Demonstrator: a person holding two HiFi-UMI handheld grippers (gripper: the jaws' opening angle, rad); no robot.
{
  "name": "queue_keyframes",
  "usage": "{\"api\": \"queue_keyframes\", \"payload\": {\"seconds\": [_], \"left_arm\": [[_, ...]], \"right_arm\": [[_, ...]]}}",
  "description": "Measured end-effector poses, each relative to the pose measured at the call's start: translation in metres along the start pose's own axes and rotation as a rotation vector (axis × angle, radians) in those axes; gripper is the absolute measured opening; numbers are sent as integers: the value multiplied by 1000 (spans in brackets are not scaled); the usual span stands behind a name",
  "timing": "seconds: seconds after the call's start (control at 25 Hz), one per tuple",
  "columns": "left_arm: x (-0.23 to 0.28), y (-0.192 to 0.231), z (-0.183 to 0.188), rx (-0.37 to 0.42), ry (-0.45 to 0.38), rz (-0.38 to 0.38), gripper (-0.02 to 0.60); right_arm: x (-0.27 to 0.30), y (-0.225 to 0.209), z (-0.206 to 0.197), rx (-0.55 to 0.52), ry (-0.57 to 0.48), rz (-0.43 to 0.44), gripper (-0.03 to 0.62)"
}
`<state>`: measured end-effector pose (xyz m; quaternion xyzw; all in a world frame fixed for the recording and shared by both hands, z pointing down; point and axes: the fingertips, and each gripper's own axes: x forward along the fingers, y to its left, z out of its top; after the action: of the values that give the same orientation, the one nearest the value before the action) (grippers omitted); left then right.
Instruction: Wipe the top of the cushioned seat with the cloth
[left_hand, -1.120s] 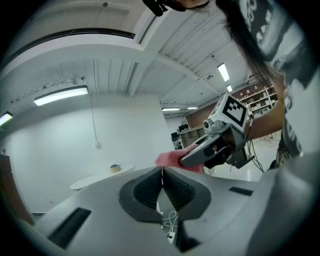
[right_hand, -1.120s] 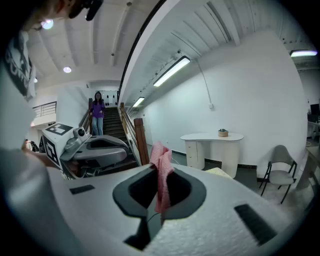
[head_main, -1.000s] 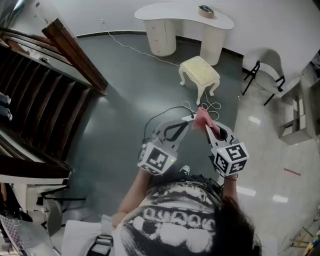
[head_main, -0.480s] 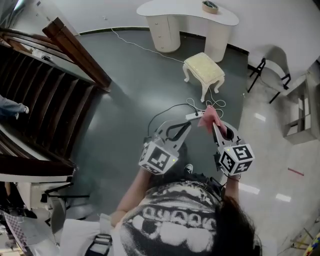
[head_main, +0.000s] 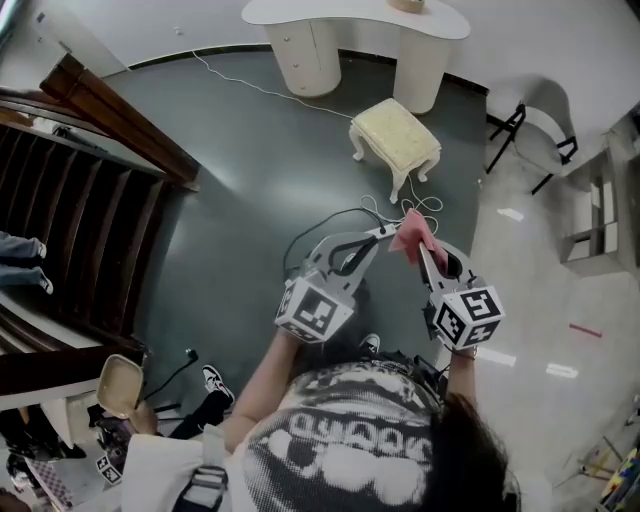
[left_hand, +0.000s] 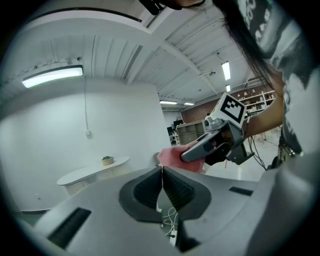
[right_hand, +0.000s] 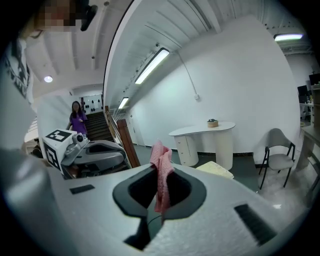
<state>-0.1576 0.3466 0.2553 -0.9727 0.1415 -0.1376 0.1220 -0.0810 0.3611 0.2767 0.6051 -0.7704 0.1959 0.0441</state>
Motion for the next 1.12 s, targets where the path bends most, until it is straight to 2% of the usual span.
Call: {"api": "queue_keyframes", "payload": {"seconds": [0.12,0.36,0.72,0.8,0.92,1.12], "left_arm": [[32,48,-11,19,6,-17,8],[76,122,-33,8,24,-41,8],[127,204,-55,-24,24,-82,8],[136,215,-55,-21,16,-90,8],[140,209,-55,-10,3,-88,8],[159,227,-58,-32,12,-103,8]], "right_arm": [[49,-24,18,-9,5,-10,9],[123,-67,43,24,42,-43,8],[208,-111,89,28,57,-72,9],[220,-117,94,24,58,-73,9],[215,-122,90,20,47,-76,9],[230,-144,98,33,68,-100,9]]}}
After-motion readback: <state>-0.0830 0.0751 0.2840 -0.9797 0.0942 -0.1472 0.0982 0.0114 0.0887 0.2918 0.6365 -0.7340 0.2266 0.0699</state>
